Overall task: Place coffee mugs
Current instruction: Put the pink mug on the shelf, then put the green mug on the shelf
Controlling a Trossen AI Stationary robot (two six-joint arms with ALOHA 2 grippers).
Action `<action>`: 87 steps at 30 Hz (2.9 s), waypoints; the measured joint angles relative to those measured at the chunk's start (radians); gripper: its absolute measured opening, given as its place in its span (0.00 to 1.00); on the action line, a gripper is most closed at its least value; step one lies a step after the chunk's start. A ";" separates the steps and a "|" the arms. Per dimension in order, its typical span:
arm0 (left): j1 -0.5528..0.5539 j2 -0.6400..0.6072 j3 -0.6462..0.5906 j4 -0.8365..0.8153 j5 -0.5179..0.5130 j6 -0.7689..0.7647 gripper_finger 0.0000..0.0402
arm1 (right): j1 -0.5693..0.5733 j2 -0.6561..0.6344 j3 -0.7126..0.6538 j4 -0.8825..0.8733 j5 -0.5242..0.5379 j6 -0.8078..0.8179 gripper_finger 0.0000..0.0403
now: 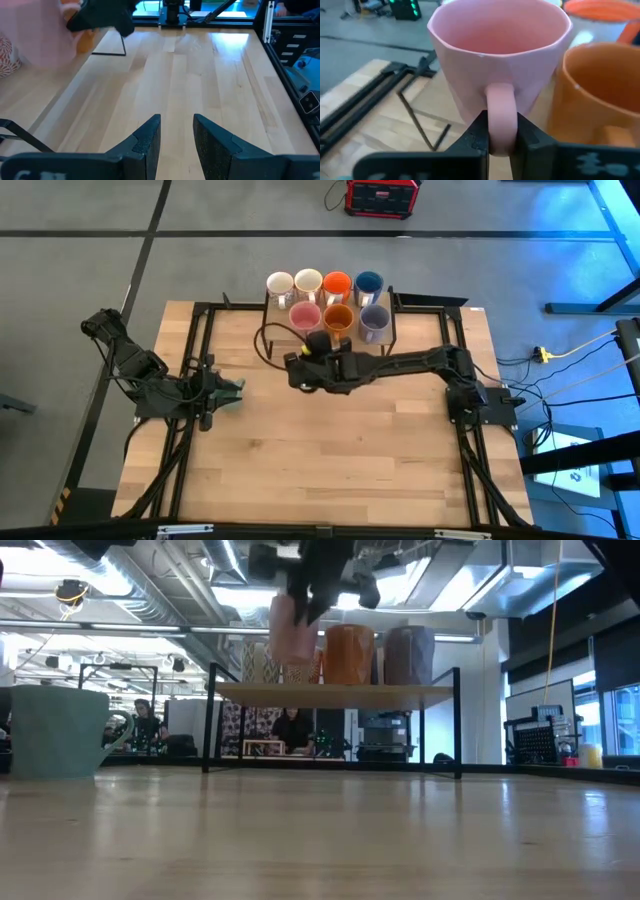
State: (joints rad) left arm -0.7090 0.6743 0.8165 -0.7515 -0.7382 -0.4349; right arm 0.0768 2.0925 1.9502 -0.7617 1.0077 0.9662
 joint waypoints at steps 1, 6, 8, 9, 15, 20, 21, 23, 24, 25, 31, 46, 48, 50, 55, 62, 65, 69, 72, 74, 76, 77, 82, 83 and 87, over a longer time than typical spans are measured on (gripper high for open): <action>0.000 0.000 0.000 0.000 -0.002 0.000 0.27 | -0.007 0.003 -0.002 -0.003 -0.007 0.000 0.06; 0.000 0.000 0.000 0.000 -0.004 0.000 0.27 | -0.039 0.030 -0.001 0.019 -0.035 0.027 0.06; 0.000 0.000 0.000 -0.002 -0.004 0.000 0.27 | -0.051 0.046 0.000 0.037 -0.026 0.032 0.06; 0.000 0.000 0.000 -0.002 -0.004 0.000 0.27 | -0.056 0.048 -0.001 0.022 -0.032 0.032 0.06; 0.000 0.000 0.000 -0.004 -0.004 0.001 0.27 | -0.065 0.079 0.000 0.020 -0.031 0.067 0.06; 0.000 0.000 0.000 -0.006 -0.004 0.001 0.27 | -0.064 0.088 0.001 -0.013 -0.008 0.131 0.06; 0.000 0.000 0.000 -0.005 -0.005 0.001 0.27 | -0.064 0.089 0.001 -0.022 -0.004 0.146 0.06; 0.000 0.000 0.000 -0.005 -0.008 0.001 0.27 | -0.064 0.089 0.001 -0.031 -0.002 0.153 0.06; 0.000 0.000 0.000 -0.005 -0.008 0.001 0.27 | -0.064 0.089 0.001 -0.031 -0.002 0.153 0.06; 0.000 0.000 0.000 -0.005 -0.008 0.001 0.27 | -0.064 0.089 0.001 -0.031 -0.002 0.153 0.06; 0.000 0.000 0.000 -0.005 -0.009 0.000 0.27 | -0.065 0.089 0.001 -0.032 -0.004 0.148 0.07; 0.000 0.000 0.000 -0.004 -0.027 -0.001 0.27 | -0.063 0.089 -0.001 -0.035 -0.028 0.142 0.41; 0.000 0.000 0.000 -0.004 -0.027 -0.001 0.27 | -0.063 0.081 -0.001 -0.035 -0.032 0.127 0.43; 0.000 0.000 0.000 -0.004 -0.027 -0.001 0.27 | -0.063 0.063 -0.001 -0.035 -0.032 0.117 0.43; 0.000 0.000 0.000 -0.004 -0.027 0.000 0.27 | -0.063 0.010 -0.001 -0.036 -0.051 0.079 0.43; 0.000 0.000 0.000 -0.083 -0.024 -0.009 0.27 | -0.030 -0.072 -0.001 -0.024 -0.328 -0.068 0.43; 0.000 0.001 0.000 -0.176 0.026 -0.108 0.27 | 0.033 -0.091 -0.001 0.021 -0.456 -0.196 0.43; 0.006 0.005 0.000 -0.299 0.122 -0.309 0.27 | 0.116 -0.086 -0.001 0.021 -0.509 -0.259 0.43; 0.046 0.026 -0.001 -0.391 0.238 -0.441 0.27 | 0.153 -0.060 0.000 0.004 -0.500 -0.262 0.43; 0.086 0.053 -0.015 -0.405 0.336 -0.459 0.27 | 0.170 -0.038 0.000 -0.006 -0.504 -0.252 0.43; 0.127 0.080 -0.046 -0.398 0.424 -0.442 0.27 | 0.179 -0.019 -0.001 -0.026 -0.505 -0.235 0.43; 0.148 0.095 -0.062 -0.391 0.459 -0.427 0.27 | 0.182 -0.010 -0.001 -0.026 -0.504 -0.232 0.43; 0.256 0.168 -0.105 -0.392 0.530 -0.359 0.27 | 0.178 0.015 -0.001 -0.021 -0.502 -0.229 0.43; 0.276 0.179 -0.107 -0.385 0.531 -0.338 0.27 | 0.178 0.016 -0.001 -0.024 -0.502 -0.229 0.43; 0.343 0.210 -0.121 -0.355 0.545 -0.260 0.27 | 0.178 0.017 -0.001 -0.026 -0.489 -0.230 0.43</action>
State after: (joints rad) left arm -0.3657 0.8844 0.6956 -1.1069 -0.1932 -0.6945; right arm 0.2550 2.1098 1.9491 -0.7876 0.5188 0.7361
